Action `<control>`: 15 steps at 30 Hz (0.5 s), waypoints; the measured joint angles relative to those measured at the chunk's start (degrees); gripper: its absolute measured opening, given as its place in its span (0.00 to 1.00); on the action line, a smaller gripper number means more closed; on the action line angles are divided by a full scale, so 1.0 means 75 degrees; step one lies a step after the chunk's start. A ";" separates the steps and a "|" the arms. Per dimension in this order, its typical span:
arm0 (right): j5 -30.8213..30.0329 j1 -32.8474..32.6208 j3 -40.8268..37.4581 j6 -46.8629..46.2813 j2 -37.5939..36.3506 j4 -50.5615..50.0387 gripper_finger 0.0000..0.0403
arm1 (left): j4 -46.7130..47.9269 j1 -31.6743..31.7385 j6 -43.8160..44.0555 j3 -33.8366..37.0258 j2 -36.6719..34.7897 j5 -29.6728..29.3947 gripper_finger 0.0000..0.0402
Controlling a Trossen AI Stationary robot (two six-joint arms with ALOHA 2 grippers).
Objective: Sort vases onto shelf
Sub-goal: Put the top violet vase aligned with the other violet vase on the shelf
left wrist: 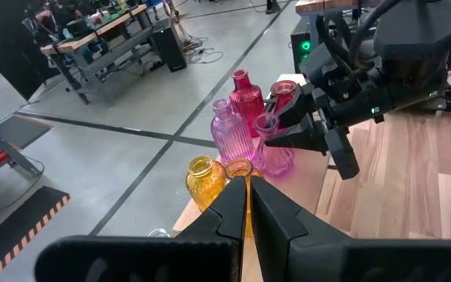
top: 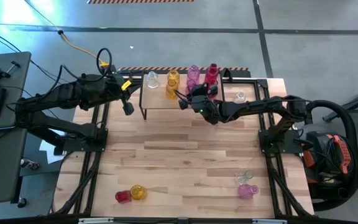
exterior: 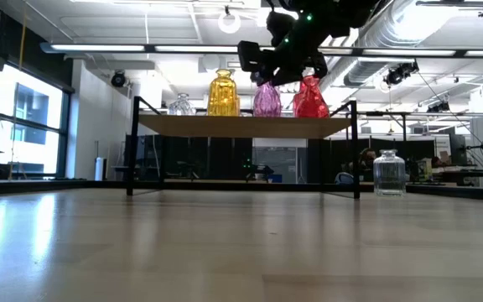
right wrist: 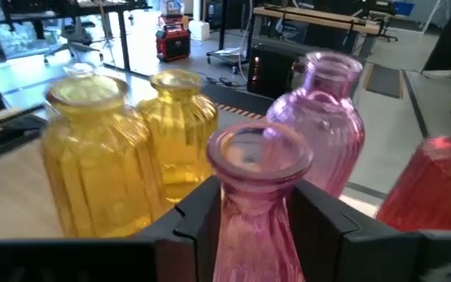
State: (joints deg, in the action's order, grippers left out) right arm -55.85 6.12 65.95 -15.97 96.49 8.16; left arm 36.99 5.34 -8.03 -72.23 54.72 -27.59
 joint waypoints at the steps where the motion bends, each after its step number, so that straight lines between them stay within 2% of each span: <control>1: 0.0027 0.0011 0.0062 0.0001 0.0000 -0.0074 0.30 | 0.0000 0.0000 -0.0002 0.0000 0.0000 0.0000 0.03; 8: 0.0193 0.0183 0.0213 -0.0654 -0.0015 -0.0842 0.30 | 0.0001 0.0000 0.0035 0.0000 0.0000 -0.0001 0.03; 15: 0.0300 0.0187 0.0213 -0.0806 -0.0017 -0.0924 0.30 | 0.0001 0.0000 0.0038 0.0000 0.0000 0.0000 0.03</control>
State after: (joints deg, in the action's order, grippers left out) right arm -53.60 7.53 67.55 -22.02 96.36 1.23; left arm 36.99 5.34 -7.75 -72.23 54.72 -27.59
